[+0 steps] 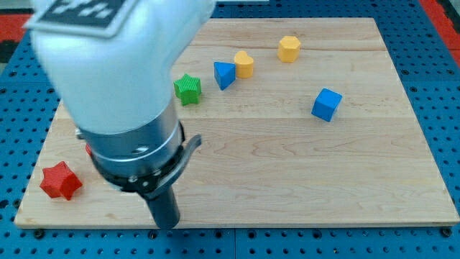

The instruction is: Move the red star slightly bottom left

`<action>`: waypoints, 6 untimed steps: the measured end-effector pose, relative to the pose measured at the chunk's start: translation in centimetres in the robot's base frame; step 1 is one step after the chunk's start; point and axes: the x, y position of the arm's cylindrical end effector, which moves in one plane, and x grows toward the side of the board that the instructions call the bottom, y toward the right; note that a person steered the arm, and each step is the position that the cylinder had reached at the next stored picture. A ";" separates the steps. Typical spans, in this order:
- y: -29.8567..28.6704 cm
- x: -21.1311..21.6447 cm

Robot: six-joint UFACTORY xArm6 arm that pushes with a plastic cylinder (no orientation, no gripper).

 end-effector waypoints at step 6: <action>-12.2 -6.4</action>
